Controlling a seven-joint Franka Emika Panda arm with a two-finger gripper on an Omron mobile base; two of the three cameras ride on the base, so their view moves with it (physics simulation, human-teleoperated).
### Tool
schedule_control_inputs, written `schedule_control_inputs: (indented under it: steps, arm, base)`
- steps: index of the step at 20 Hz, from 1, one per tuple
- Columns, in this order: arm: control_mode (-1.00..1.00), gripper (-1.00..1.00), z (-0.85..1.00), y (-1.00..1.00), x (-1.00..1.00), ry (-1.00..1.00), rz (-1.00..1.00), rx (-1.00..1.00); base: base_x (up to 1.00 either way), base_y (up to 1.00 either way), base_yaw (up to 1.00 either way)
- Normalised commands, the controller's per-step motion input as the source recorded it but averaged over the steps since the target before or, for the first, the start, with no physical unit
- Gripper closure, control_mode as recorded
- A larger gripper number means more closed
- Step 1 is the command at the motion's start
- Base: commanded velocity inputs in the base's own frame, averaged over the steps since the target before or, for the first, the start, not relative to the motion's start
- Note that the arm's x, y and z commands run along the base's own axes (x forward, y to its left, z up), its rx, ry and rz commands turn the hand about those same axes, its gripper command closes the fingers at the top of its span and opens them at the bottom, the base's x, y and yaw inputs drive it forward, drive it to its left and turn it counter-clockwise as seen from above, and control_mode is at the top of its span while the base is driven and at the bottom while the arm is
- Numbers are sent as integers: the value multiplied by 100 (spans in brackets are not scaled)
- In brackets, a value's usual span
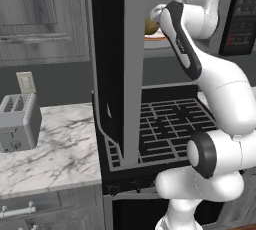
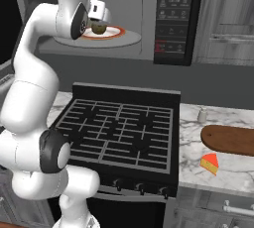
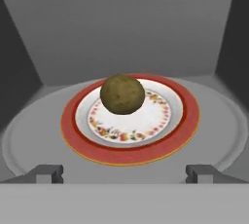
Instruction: Retrieve the reheated potato from the microwave, then place the potato, cheese, and condiment on the cutting board.
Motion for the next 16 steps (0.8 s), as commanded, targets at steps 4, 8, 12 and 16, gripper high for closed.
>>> schedule_control_inputs:
  steps: [4,8,12,16]
  arm:
    - [-100,-100,-5,7,41,0,0,0]
    - [-100,-100,-7,6,53,2,0,0]
    - [-100,-100,-3,3,56,6,0,0]
    - [-100,-100,-6,0,42,15,0,0]
  base:
    - [0,0,0]
    - [0,0,0]
    - [0,0,0]
    - [0,0,0]
